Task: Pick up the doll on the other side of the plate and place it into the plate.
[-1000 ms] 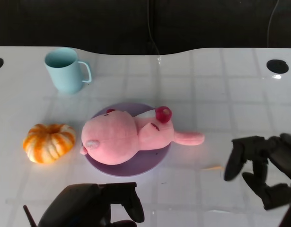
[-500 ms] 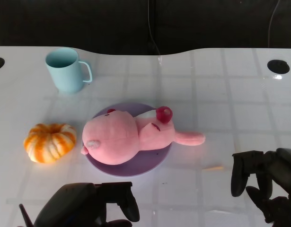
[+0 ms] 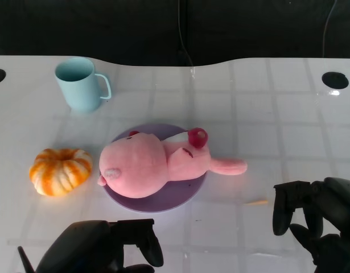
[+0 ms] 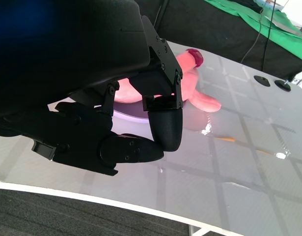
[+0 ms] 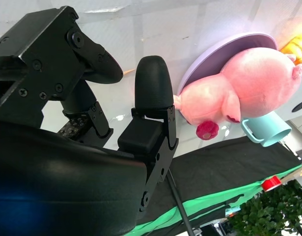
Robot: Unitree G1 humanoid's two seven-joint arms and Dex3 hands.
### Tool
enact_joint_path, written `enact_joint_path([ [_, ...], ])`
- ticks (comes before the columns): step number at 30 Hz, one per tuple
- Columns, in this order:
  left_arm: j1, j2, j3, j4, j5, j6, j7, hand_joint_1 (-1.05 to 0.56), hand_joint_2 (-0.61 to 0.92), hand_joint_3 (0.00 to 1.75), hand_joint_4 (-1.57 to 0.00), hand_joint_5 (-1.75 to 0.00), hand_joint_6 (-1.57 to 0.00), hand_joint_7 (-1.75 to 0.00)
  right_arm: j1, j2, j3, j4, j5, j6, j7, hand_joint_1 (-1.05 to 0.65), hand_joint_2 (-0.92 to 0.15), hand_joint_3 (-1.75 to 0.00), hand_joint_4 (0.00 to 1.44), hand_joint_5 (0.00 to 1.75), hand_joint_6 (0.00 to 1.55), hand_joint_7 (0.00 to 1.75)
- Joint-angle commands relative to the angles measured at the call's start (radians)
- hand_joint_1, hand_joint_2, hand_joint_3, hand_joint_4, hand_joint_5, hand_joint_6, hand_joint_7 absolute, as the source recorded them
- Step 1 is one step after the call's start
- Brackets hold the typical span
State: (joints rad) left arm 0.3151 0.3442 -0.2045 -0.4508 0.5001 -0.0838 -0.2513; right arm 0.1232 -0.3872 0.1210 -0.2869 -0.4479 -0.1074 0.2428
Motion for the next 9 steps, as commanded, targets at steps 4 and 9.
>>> enact_joint_path([
  [4, 0.002, 0.016, 0.015, 0.024, -0.014, -0.044, 0.014, -0.30, 0.92, 0.33, -0.65, -1.59, -0.66, -1.21, -0.004, -0.008, 0.004, -0.003, -0.013, 0.018, -0.001, 0.02, -0.30, -1.30, 0.90, 1.75, 0.85, 1.40],
  [9, 0.006, 0.014, 0.018, 0.022, -0.017, -0.042, 0.008, -0.30, 0.92, 0.34, -0.65, -1.58, -0.65, -1.22, 0.004, -0.009, 0.006, -0.018, -0.013, 0.028, 0.004, 0.00, -0.30, -1.30, 0.89, 1.74, 0.84, 1.39],
])
